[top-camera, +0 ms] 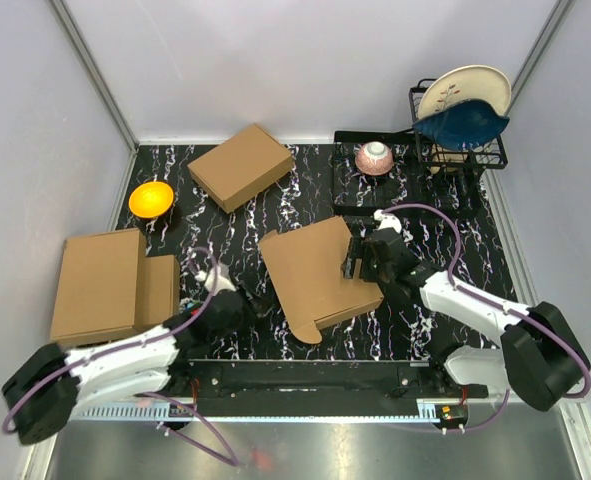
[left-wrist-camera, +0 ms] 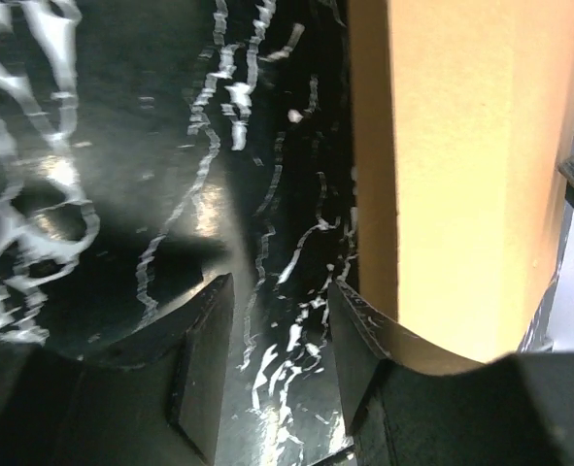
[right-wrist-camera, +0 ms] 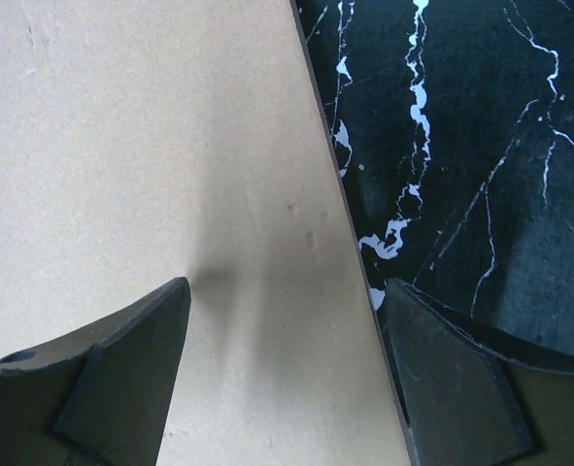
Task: Fold the paper box
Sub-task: Adjust the paper box at the center of the board.
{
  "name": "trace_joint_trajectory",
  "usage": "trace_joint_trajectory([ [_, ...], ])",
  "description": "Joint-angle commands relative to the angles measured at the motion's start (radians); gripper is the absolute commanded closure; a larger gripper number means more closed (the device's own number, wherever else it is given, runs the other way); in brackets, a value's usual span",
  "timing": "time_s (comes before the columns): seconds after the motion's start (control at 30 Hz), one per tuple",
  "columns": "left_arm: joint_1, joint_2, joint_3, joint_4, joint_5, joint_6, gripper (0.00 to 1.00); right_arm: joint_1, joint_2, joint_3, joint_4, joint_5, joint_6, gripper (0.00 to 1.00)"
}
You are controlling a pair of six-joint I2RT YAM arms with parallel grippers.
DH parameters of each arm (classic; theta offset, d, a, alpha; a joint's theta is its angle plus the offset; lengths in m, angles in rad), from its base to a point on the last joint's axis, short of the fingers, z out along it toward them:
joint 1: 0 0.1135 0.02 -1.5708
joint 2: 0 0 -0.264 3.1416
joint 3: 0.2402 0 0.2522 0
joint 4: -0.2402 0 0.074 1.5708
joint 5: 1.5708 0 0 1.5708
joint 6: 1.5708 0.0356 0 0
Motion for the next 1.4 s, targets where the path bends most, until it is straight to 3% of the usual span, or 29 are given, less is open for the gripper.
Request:
trace_joint_trajectory([
  [0.0,-0.001,-0.211,-0.028,-0.370,-0.172,-0.095,0.53,0.004,-0.060,0.081,-0.084,0.041,-0.030,0.13],
  [0.07,0.002,-0.340,-0.025,-0.499,-0.212,-0.112,0.53,0.004,-0.077,0.117,-0.111,0.054,-0.047,0.12],
  [0.17,0.003,-0.479,-0.017,-0.561,-0.272,-0.124,0.52,0.004,-0.100,0.161,-0.121,0.057,-0.070,0.14],
  [0.23,0.002,-0.545,-0.028,-0.517,-0.272,-0.096,0.51,0.004,-0.103,0.178,-0.086,0.000,-0.075,0.21],
  [0.3,0.002,-0.563,-0.049,-0.370,-0.234,-0.059,0.51,0.004,-0.091,0.181,-0.031,-0.110,-0.067,0.30],
  [0.33,0.002,-0.552,-0.055,-0.308,-0.214,-0.022,0.51,0.004,-0.081,0.181,-0.015,-0.135,-0.056,0.38],
  [0.43,0.002,-0.433,-0.046,-0.037,-0.109,0.058,0.51,0.004,-0.025,0.178,0.027,-0.263,-0.030,0.49],
  [0.6,-0.001,-0.138,0.096,0.100,0.008,0.139,0.51,0.004,0.089,0.079,0.303,-0.544,0.050,0.52],
  [0.77,-0.006,-0.056,0.081,0.209,0.030,0.110,0.51,0.004,0.216,0.036,0.452,-0.672,0.114,0.53],
  [1.1,-0.006,-0.079,0.109,0.096,-0.050,0.136,0.51,0.004,0.310,0.011,0.292,-0.571,0.060,0.60],
  [1.27,-0.007,-0.124,0.103,-0.064,-0.158,0.060,0.49,0.004,0.330,0.002,0.225,-0.496,0.068,0.61],
  [1.37,-0.006,-0.229,0.086,-0.243,-0.252,-0.061,0.46,0.004,0.353,-0.027,0.221,-0.459,0.096,0.62],
])
